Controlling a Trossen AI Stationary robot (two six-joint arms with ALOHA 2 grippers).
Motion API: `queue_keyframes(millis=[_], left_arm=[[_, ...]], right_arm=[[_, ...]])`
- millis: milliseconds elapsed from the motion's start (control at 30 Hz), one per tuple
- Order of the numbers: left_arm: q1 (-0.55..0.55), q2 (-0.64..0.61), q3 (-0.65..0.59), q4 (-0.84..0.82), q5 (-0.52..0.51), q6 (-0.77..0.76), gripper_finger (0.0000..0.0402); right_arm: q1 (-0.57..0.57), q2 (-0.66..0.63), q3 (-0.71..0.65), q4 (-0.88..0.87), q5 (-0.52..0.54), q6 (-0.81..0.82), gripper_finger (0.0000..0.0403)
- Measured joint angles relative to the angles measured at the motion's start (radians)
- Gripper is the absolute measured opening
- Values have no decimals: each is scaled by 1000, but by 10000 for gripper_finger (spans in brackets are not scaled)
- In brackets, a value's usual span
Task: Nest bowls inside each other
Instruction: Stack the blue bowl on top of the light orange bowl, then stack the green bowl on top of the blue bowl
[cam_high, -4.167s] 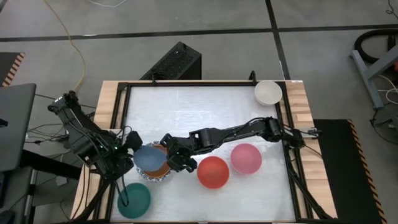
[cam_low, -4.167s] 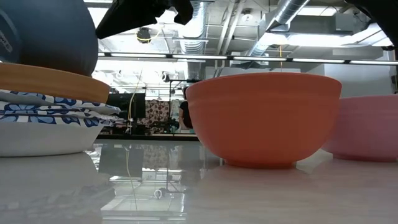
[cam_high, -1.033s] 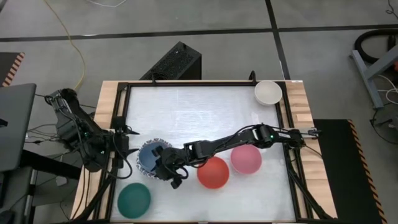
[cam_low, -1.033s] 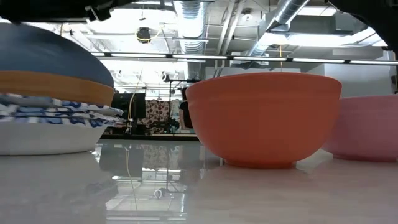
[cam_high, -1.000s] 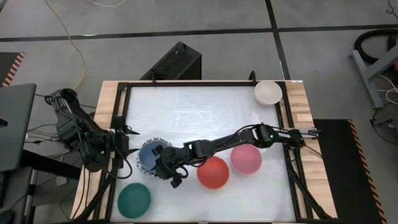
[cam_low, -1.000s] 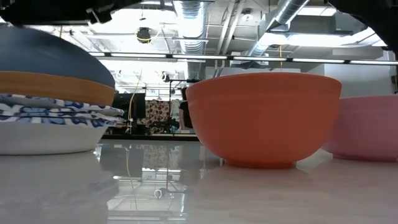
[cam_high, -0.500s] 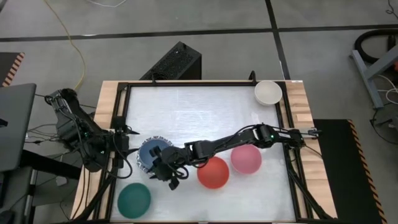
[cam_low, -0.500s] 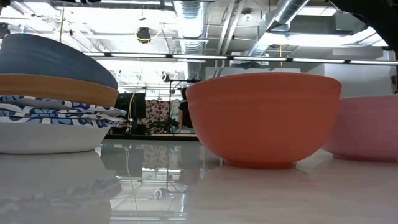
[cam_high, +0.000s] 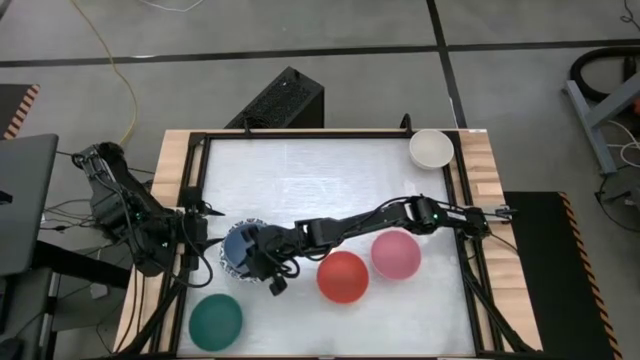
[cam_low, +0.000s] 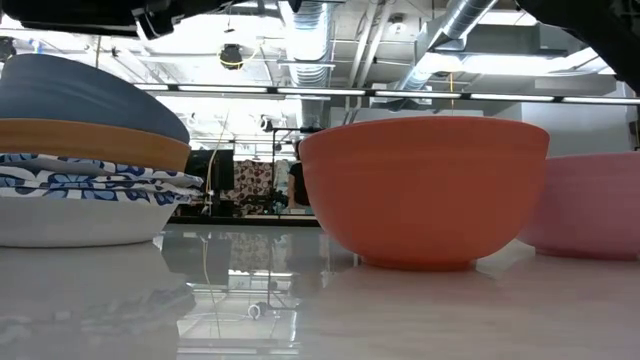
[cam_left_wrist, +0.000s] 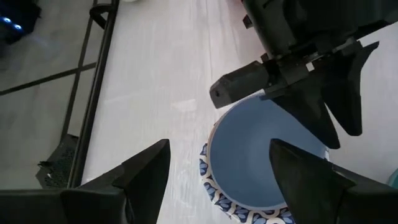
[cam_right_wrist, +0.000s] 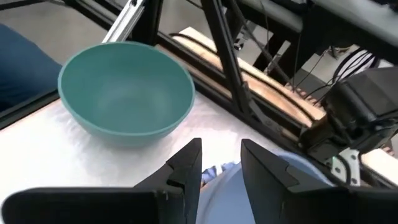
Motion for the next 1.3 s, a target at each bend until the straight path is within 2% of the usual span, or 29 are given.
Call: queue_keyframes(millis=[1300], left_arm=[[0, 2, 0, 8, 12, -25, 263]], right_arm=[[-21, 30, 12, -64, -45, 19, 131]])
